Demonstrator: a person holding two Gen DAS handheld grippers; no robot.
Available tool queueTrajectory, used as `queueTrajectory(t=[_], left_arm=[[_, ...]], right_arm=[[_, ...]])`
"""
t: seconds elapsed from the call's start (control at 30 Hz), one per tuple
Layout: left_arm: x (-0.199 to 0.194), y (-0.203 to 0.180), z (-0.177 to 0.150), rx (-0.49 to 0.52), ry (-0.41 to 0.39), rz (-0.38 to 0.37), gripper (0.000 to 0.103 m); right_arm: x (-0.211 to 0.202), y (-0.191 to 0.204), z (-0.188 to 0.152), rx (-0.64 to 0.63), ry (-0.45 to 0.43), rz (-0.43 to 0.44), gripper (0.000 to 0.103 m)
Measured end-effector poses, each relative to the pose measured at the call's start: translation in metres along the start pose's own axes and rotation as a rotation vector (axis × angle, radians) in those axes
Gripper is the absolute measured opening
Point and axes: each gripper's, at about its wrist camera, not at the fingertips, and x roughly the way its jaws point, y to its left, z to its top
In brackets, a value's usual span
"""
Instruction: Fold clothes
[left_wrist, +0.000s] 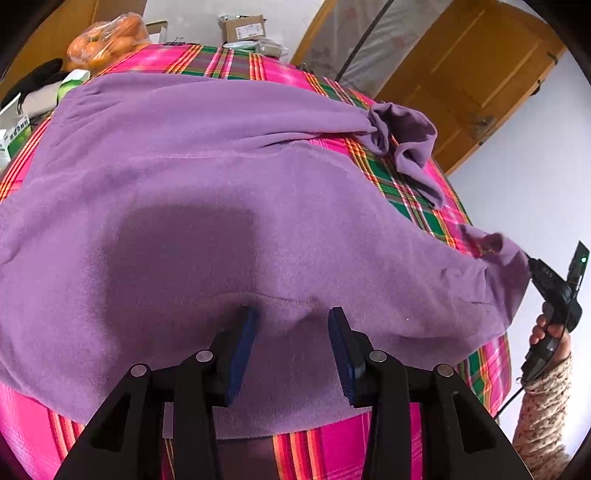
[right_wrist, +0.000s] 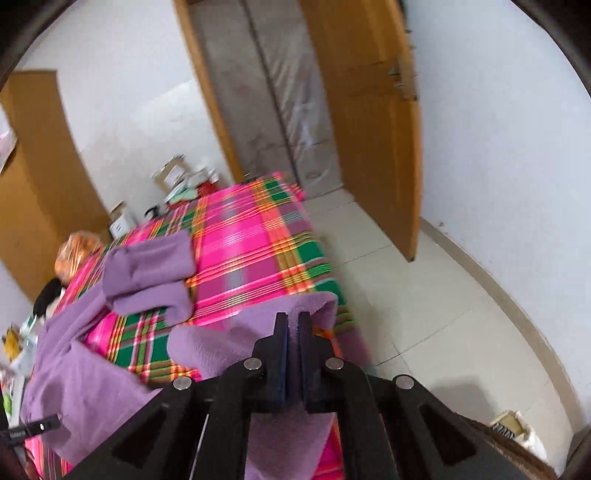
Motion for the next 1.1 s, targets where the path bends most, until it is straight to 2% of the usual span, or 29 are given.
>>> queueTrajectory(t=[0.3, 0.5, 0.77, 1.1], left_arm=[[0.000, 0.001, -0.001, -0.008, -0.006, 0.011, 0.043], [0.000, 0.000, -0.002, -0.012, -0.008, 0.016, 0.043], [-0.008, 0.007, -0.012, -0.029, 0.001, 0.012, 0.043], [-0.022, 0.017, -0.028, -0.052, 0.003, 0.006, 0.043]], right_arm=[[-0.010, -0.047, -0.018, 0.051, -0.030, -0.171, 0.005], [-0.006, -0.071, -0.024, 0.099, -0.029, -0.230, 0.005], [-0.001, -0.077, -0.031, 0.099, 0.012, -0.297, 0.005], [-0.024, -0.077, -0.038, 0.099, -0.025, -0.396, 0.006]])
